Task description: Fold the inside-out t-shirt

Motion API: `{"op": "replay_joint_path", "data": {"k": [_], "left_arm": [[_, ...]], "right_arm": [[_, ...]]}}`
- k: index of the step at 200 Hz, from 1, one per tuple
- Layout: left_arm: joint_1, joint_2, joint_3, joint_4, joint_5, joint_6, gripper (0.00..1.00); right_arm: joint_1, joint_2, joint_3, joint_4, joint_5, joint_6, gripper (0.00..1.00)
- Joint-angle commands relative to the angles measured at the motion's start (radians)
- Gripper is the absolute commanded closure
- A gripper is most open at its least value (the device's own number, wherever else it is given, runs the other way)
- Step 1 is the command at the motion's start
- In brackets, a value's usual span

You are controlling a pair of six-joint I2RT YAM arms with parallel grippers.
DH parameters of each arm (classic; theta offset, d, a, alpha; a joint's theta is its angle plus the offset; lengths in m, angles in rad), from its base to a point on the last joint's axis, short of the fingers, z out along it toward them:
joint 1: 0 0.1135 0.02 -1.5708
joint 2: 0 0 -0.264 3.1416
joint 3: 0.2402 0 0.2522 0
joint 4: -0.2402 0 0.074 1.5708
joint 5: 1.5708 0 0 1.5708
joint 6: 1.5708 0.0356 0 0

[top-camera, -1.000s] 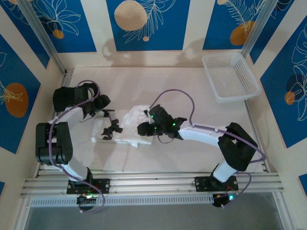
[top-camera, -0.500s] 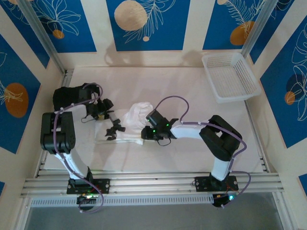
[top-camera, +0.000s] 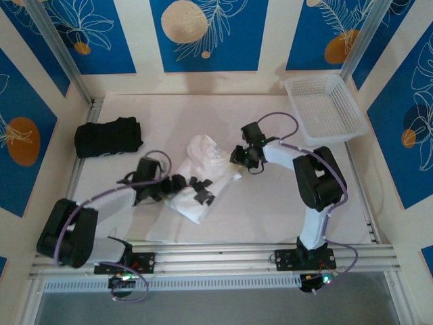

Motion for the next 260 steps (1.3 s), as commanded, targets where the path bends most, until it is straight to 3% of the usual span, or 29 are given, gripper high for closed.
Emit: {"op": "replay_joint_path", "data": {"k": [1, 21, 35, 52, 91, 121, 156, 211, 227, 260], "left_arm": [[-0.153, -0.081, -0.022, -0.032, -0.045, -0.149, 0.19], [-0.236, -0.120, 0.038, -0.065, 0.003, -0.127, 0.19], [-0.237, -0.128, 0.105, -0.106, 0.035, -0.054, 0.19], [-0.220, -0.107, 0.188, -0.153, -0.028, 0.073, 0.20], [-0.074, 0.168, 0.336, 0.008, 0.104, 0.135, 0.32], [-0.053, 0.398, 0.491, 0.044, 0.112, 0.193, 0.34], [-0.027, 0.601, 0.667, 0.005, 0.141, 0.217, 0.35], [0.068, 0.460, 0.620, 0.047, 0.132, 0.257, 0.24], [0.111, 0.482, 0.652, -0.017, 0.099, 0.264, 0.22], [0.130, 0.592, 0.771, -0.156, 0.024, 0.329, 0.21]], "right_arm": [[-0.056, -0.006, 0.100, -0.093, -0.063, -0.167, 0.65], [-0.063, -0.077, 0.115, -0.104, -0.079, -0.261, 0.62], [-0.050, -0.141, 0.063, -0.068, -0.105, -0.279, 0.61], [-0.021, -0.208, -0.044, 0.018, -0.184, -0.245, 0.59], [0.075, -0.308, -0.228, 0.185, -0.233, -0.113, 0.55], [0.061, -0.336, -0.252, 0.148, -0.136, -0.084, 0.52], [0.012, -0.323, -0.213, 0.059, -0.071, -0.108, 0.47], [-0.036, -0.228, -0.116, -0.040, -0.011, -0.115, 0.39], [-0.049, -0.167, -0.060, -0.077, -0.009, -0.103, 0.29], [-0.055, -0.040, 0.053, -0.143, -0.031, -0.103, 0.22]]}}
